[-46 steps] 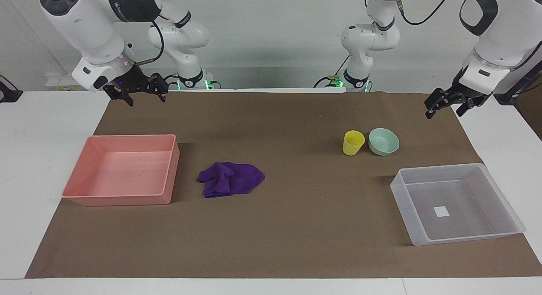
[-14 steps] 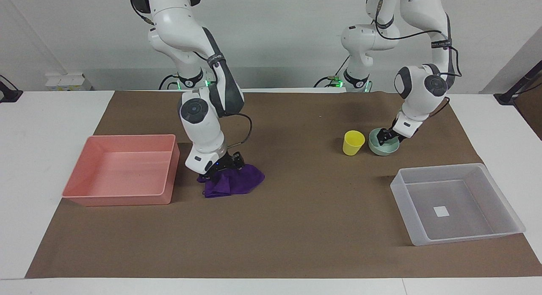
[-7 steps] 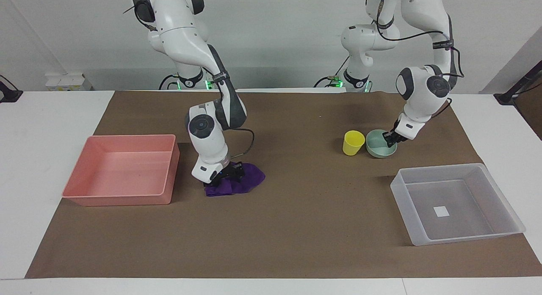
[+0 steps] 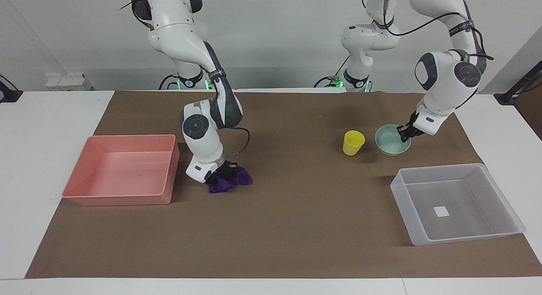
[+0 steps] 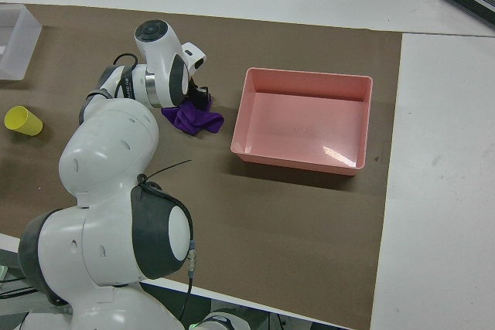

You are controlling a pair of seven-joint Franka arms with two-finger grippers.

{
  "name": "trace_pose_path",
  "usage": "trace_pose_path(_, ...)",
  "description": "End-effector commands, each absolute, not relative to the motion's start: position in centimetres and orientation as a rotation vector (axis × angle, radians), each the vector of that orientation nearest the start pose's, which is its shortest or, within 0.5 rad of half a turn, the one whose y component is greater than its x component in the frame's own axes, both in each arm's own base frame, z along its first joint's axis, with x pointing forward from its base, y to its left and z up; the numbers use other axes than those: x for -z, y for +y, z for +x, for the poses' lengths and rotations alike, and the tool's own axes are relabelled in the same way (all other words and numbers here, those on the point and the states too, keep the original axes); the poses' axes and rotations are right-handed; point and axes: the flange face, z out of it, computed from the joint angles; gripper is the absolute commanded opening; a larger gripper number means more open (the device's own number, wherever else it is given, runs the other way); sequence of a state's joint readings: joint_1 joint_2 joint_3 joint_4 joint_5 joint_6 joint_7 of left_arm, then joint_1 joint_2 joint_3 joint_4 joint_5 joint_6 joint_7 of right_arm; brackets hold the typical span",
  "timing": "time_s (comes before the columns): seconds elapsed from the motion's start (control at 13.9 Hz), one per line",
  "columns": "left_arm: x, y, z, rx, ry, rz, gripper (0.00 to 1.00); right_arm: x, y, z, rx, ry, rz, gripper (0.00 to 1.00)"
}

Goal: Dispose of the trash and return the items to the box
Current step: 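Lift the bowl with the left gripper while the right gripper lifts the cloth, then drop the bowl into the clear box while the right gripper lowers the cloth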

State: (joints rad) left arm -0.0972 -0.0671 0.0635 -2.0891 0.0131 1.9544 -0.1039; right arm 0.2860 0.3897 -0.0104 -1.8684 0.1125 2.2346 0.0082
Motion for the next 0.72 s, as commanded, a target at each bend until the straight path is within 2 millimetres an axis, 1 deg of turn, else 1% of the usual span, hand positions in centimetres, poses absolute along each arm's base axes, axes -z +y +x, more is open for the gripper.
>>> trace_pose_path(0.0,-48.5,-0.5,56.4,-0.096,-0.189,-3.167,0.0,-35.4,15.8,60.1,-0.047,-0.278,-3.044,0.0)
trace_pose_path(0.07,-49.4,-0.4,57.8,-0.063,-0.206,-3.181,0.0,-37.0,14.8,60.0,-0.044,-0.256,-3.044,0.0)
trace_pose_path(0.14,-50.3,-0.5,58.9,-0.003,-0.211,-3.192,0.0,-38.5,13.3,59.8,-0.052,-0.227,-3.045,0.0)
trace_pose_path(0.22,-50.4,0.5,60.4,0.044,-0.255,-3.203,0.0,-40.0,12.2,59.5,-0.06,-0.207,-3.046,0.0)
trace_pose_path(0.29,-50.3,2.0,62.3,0.124,-0.299,-3.198,0.0,-42.1,11.4,59.2,-0.067,-0.196,-3.046,0.0)
trace_pose_path(0.43,-48.0,2.5,65.4,0.177,-0.31,-3.186,0.0,-45.9,9.8,59.0,-0.107,-0.17,-3.045,0.0)
trace_pose_path(0.5,-47.3,3.2,67.0,0.241,-0.326,-3.176,0.0,-47.8,9.2,59.0,-0.118,-0.16,-3.045,0.0)
trace_pose_path(0.58,-46.1,4.3,67.9,0.267,-0.354,-3.169,0.0,-49.3,8.4,59.0,-0.13,-0.156,-3.059,0.0)
trace_pose_path(0.65,-44.6,4.7,68.5,0.277,-0.362,-3.163,0.0,-50.8,7.7,58.8,-0.121,-0.166,-3.084,0.0)
